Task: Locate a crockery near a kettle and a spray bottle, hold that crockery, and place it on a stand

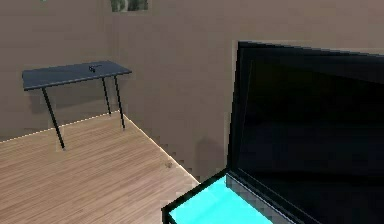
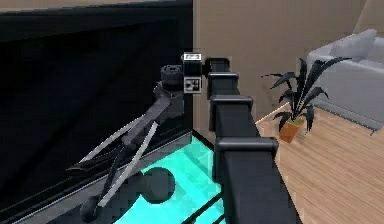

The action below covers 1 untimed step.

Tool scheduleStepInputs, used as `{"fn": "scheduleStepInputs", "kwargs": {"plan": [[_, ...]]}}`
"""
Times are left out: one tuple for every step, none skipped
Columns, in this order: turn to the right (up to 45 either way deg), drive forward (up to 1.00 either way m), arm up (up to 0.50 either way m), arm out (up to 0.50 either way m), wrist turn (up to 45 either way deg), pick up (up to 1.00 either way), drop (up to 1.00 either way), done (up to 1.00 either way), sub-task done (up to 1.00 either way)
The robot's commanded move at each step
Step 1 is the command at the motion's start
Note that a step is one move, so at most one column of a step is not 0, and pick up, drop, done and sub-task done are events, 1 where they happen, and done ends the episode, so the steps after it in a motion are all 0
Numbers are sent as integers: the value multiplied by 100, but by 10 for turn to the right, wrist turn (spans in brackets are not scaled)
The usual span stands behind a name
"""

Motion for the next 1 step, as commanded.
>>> {"fn": "scheduleStepInputs", "kwargs": {"plan": [[0, 0, 0, 0, 0, 0, 0, 100, 0]]}}
